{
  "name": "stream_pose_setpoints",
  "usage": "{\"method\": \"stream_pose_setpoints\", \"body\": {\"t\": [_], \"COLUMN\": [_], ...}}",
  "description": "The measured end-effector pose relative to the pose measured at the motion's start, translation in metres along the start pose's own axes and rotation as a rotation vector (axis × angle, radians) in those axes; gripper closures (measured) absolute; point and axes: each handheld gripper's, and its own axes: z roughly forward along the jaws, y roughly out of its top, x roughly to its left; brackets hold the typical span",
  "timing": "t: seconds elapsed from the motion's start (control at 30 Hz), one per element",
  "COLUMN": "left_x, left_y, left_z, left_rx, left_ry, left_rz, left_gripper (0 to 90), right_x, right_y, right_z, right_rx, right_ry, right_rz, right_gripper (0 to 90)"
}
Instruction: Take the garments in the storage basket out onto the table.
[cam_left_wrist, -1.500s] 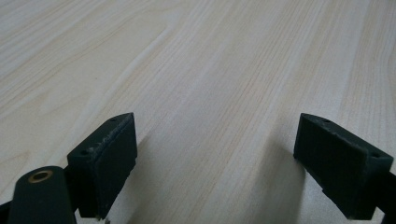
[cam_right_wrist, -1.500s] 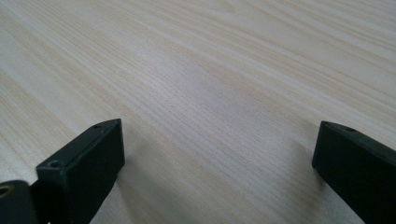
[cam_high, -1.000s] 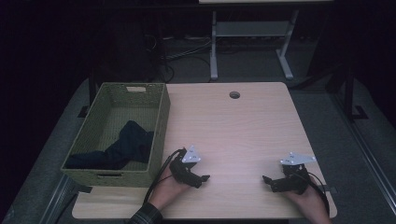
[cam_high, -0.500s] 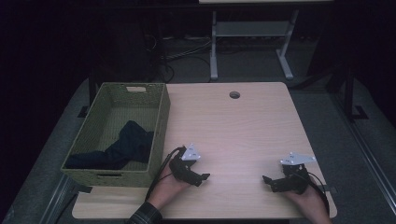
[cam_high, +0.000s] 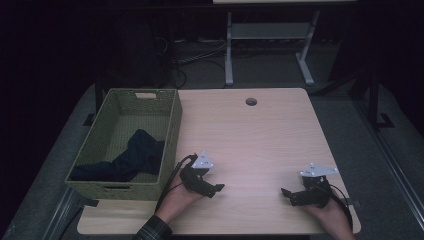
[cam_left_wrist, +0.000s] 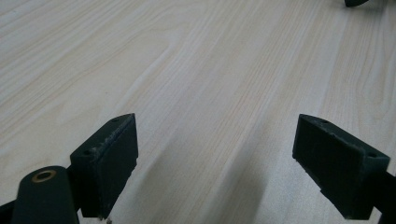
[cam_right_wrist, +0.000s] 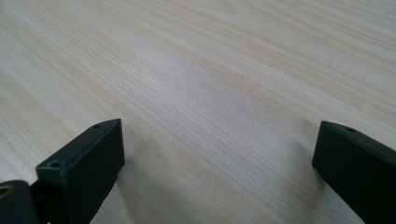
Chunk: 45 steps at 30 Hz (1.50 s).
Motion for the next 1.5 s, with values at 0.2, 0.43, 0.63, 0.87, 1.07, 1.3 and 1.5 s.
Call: {"method": "stream_pose_setpoints", "body": {"t": [0.2, 0.43, 0.63, 0.87, 1.07, 1.3, 1.5], "left_x": [0.0, 0.001, 0.003, 0.005, 0.006, 0.005, 0.006], "left_y": [0.003, 0.008, 0.012, 0.017, 0.02, 0.025, 0.029], "left_z": [-0.003, -0.006, -0.009, -0.012, -0.016, -0.019, -0.024], "left_rx": [-0.003, 0.001, 0.004, -0.005, -0.011, -0.007, -0.009], "left_ry": [-0.001, 0.001, 0.005, -0.002, -0.01, -0.01, -0.021], "left_rz": [0.001, 0.006, 0.009, 0.009, 0.002, 0.009, 0.015], "left_gripper": [14.1, 14.1, 14.3, 14.3, 14.3, 14.3, 14.3], "right_x": [-0.001, -0.001, -0.001, -0.001, -0.001, -0.001, -0.001], "right_y": [0.0, 0.0, 0.0, 0.0, 0.0, 0.0, 0.0], "right_z": [0.0, 0.0, 0.0, 0.0, 0.0, 0.0, 0.0], "right_rx": [0.0, 0.001, 0.002, 0.0, 0.001, 0.001, 0.001], "right_ry": [0.007, 0.007, 0.007, 0.006, 0.007, 0.006, 0.007], "right_rz": [-0.008, -0.008, -0.008, -0.007, -0.008, -0.008, -0.008], "right_gripper": [1.9, 2.0, 1.9, 1.9, 2.0, 1.9, 2.0]}}
